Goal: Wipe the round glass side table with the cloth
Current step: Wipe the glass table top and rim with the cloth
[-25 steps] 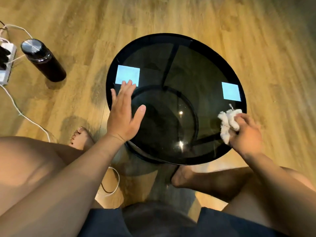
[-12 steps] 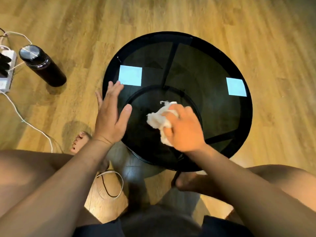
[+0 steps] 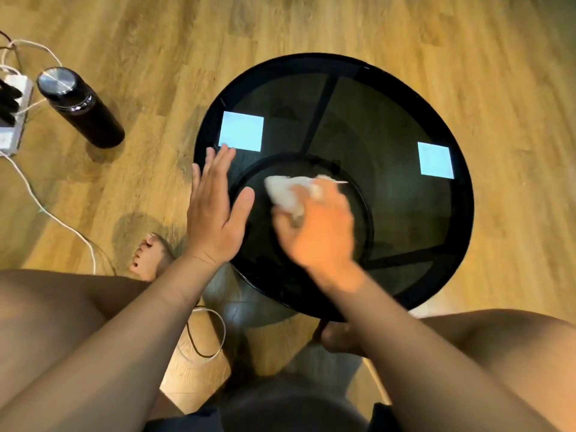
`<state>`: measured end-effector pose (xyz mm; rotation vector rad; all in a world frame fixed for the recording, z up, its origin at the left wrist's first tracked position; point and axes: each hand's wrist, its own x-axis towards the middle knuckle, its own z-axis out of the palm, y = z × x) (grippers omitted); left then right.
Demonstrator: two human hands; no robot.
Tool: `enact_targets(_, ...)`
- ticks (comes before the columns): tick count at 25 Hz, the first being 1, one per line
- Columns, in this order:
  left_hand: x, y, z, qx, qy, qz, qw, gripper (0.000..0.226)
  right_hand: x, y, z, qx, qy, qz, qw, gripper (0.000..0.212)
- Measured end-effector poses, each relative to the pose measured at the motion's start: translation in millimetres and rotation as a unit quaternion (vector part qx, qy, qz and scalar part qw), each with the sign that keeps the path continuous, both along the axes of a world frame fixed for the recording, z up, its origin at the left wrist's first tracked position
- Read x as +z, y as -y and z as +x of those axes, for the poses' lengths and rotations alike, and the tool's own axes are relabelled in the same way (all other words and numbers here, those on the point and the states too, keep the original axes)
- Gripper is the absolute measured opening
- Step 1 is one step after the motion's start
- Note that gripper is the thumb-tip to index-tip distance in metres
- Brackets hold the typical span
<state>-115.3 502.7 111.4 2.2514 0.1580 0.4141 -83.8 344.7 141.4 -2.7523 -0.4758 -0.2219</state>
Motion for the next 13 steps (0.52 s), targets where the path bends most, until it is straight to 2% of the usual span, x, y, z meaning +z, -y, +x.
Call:
enact_targets(3,7,-10,3,0.034,0.017,-0.088,0.995,0.063,1,-62,-10,0.167,-0.038,0.003,0.985,0.034)
enact_targets(5,11,-11,7,0.019,0.014,-0.048,0.999,0.062,1,-25,15,0.209,-0.025,-0.031,0.977,0.032)
enact_targets(7,12,-5,14,-0.017,0.006,0.006,1.0,0.061,1,54,49,0.13,-0.033,-0.067,0.989,0.03)
enact_targets(10,9,2,18,-0.024,-0.01,0.05,0.998,0.062,9,181,107,-0.08,-0.052,-0.09,0.991,0.047)
enact_targets(12,7,2,17,-0.021,-0.01,0.05,0.998,0.063,13,209,127,-0.191,-0.074,-0.084,0.975,0.045)
enact_targets(13,6,2,17,-0.018,-0.008,0.048,0.999,0.064,11,195,128,-0.223,-0.072,-0.084,0.969,0.042)
